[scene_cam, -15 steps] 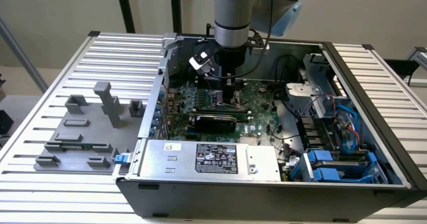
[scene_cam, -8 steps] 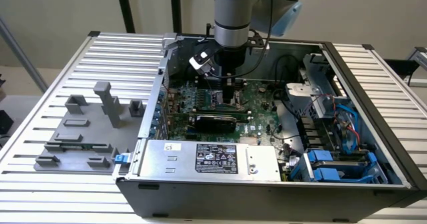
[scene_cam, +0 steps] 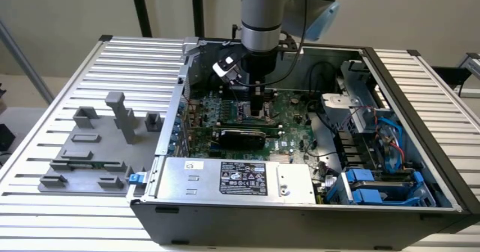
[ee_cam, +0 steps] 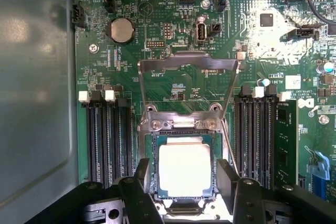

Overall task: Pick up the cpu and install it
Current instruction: 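Place the cpu into insertion slot, then close the cpu cover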

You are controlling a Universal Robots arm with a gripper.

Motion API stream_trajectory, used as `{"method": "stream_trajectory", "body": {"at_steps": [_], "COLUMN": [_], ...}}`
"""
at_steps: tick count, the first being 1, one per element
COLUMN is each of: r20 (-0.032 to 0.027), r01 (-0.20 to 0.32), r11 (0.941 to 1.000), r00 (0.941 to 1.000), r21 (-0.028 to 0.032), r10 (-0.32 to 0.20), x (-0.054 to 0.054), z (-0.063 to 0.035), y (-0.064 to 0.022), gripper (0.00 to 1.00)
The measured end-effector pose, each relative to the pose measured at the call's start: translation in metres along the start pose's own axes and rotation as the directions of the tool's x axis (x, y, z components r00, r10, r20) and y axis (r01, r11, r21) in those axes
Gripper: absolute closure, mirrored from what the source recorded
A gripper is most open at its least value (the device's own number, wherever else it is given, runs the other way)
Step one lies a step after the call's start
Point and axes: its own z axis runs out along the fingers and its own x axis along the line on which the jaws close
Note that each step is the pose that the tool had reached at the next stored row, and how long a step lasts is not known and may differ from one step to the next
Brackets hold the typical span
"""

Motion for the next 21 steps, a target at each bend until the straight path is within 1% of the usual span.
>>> {"method": "stream_trajectory", "body": {"at_steps": [1, 2, 3, 5, 6, 10, 11, 12, 13, 21], "r20": [0.0001, 0.0002, 0.0002, -0.0002, -0.0004, -0.0003, -0.0003, -0.0003, -0.0003, -0.0003], "r01": [0.0, 0.0, 0.0, 0.0, 0.0, 0.0, 0.0, 0.0, 0.0, 0.0], "r11": [1.0, 1.0, 1.0, 1.0, 1.0, 1.0, 1.0, 1.0, 1.0, 1.0], "r00": [1.0, 1.0, 1.0, 1.0, 1.0, 1.0, 1.0, 1.0, 1.0, 1.0], "r21": [0.0002, 0.0003, 0.0005, 0.0004, 0.0004, 0.0005, 0.0005, 0.0005, 0.0005, 0.0005], "r10": [0.0, 0.0, 0.0, 0.0, 0.0, 0.0, 0.0, 0.0, 0.0, 0.0], "x": [-0.0004, -0.0007, -0.0009, -0.0012, -0.0012, -0.0012, -0.0012, -0.0012, -0.0012, -0.0012], "z": [-0.0004, -0.0006, -0.0009, -0.001, -0.0009, -0.001, -0.001, -0.001, -0.001, -0.001], "y": [0.0001, 0.0001, 0.0001, 0.0001, 0.0002, 0.0001, 0.0001, 0.0001, 0.0001, 0.0001], "gripper": [0.4, 0.47, 0.47, 0.59, 0.59, 0.82, 0.82, 0.88, 0.89, 0.89]}}
